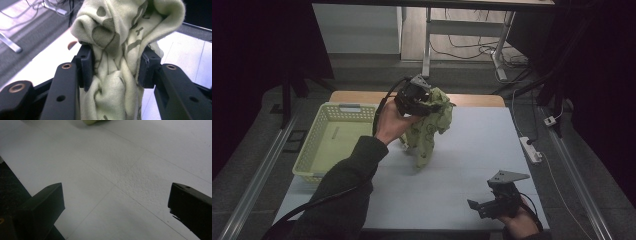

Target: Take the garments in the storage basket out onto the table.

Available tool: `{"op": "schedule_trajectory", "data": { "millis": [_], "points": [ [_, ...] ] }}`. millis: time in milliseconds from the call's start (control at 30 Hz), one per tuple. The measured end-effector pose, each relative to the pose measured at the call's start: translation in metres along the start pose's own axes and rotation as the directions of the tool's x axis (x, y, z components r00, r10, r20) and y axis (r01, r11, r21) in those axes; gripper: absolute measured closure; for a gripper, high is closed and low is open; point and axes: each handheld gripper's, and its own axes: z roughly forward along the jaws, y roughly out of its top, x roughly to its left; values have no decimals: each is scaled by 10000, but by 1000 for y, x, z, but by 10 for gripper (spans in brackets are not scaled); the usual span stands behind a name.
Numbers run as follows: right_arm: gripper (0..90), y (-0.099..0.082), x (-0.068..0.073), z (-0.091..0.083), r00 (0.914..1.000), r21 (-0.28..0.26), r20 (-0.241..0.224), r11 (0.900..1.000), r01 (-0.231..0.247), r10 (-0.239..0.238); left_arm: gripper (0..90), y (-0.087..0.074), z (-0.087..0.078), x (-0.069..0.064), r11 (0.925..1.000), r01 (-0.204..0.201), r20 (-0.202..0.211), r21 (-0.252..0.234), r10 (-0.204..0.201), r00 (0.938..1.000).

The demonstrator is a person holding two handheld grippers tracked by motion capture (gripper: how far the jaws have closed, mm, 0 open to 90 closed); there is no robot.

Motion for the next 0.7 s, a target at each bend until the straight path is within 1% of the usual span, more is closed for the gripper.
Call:
{"op": "schedule_trajectory", "data": {
  "millis": [100, 233, 267, 367, 433, 567, 667, 700],
  "points": [
    [4, 0, 0, 0, 10000, 28, -20, 10000, 45, -45, 538, -10, 12, 2, 9995, 186, 28, 251, -187, 9998],
    [15, 0, 0, 1, 10000, 45, -55, 10000, 64, -64, 534, -22, 25, 3, 9982, 281, 34, 532, -283, 9996],
    [32, 0, 0, 1, 10000, 38, -45, 10000, 83, -82, 533, -26, 29, 4, 9973, 310, 81, 658, -316, 9995],
    [34, 0, 0, 0, 9999, 15, -56, 9999, 103, -103, 529, -36, 38, 5, 9952, 474, 174, 853, -490, 9986],
    [34, 0, 0, 0, 9999, 23, -31, 10000, 97, -97, 528, -44, 45, 6, 9930, 614, 220, 1010, -639, 9977],
    [34, 0, 0, 0, 10000, 6, -16, 10000, 66, -66, 526, -56, 57, 6, 9876, 764, 252, 1372, -806, 9964],
    [31, 0, 0, 0, 10000, -24, -33, 10000, 76, -76, 524, -67, 68, 6, 9813, 841, 309, 1730, -907, 9954],
    [29, 0, 0, 0, 9999, -75, -112, 10000, 46, -47, 524, -70, 70, 6, 9800, 872, 322, 1786, -944, 9950]
  ]
}}
